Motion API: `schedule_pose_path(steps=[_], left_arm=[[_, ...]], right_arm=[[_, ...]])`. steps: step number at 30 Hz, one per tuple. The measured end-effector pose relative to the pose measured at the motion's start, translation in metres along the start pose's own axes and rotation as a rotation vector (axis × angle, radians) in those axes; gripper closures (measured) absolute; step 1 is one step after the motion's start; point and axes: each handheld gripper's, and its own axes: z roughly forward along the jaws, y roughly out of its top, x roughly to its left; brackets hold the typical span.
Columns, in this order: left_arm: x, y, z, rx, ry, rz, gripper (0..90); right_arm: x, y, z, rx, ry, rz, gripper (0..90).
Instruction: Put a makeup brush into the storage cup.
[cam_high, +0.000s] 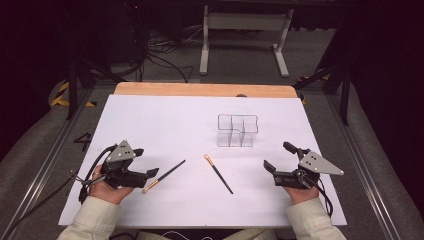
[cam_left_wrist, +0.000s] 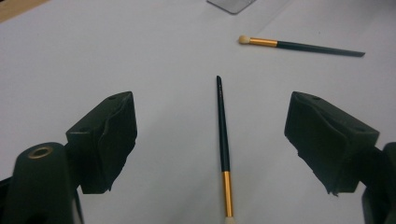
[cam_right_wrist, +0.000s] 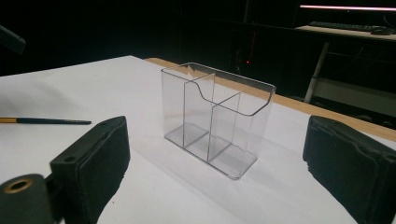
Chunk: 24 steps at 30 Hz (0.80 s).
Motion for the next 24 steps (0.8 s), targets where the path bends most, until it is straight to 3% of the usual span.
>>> schedule_pose_path(steps=[7, 14, 18, 24], left_arm=[[-0.001, 0.005, 0.004, 0.069, 0.014, 0.005, 17.8], [-0.001, 0.005, 0.009, 0.132, -0.005, 0.009, 21.6], [0.0, 0.005, 0.012, 0.17, 0.007, -0.017, 22.6], [0.003, 0.004, 0.022, 0.277, -0.002, -0.053, 24.4]], right_arm=[[0.0, 0.0, 0.0, 0.001, 0.001, 0.0, 8.0], [0.0, 0.0, 0.0, 0.002, 0.002, 0.0, 8.0], [0.0, 0.0, 0.0, 0.002, 0.003, -0.003, 8.0], [0.0, 0.0, 0.001, 0.01, 0.004, -0.005, 8.1]])
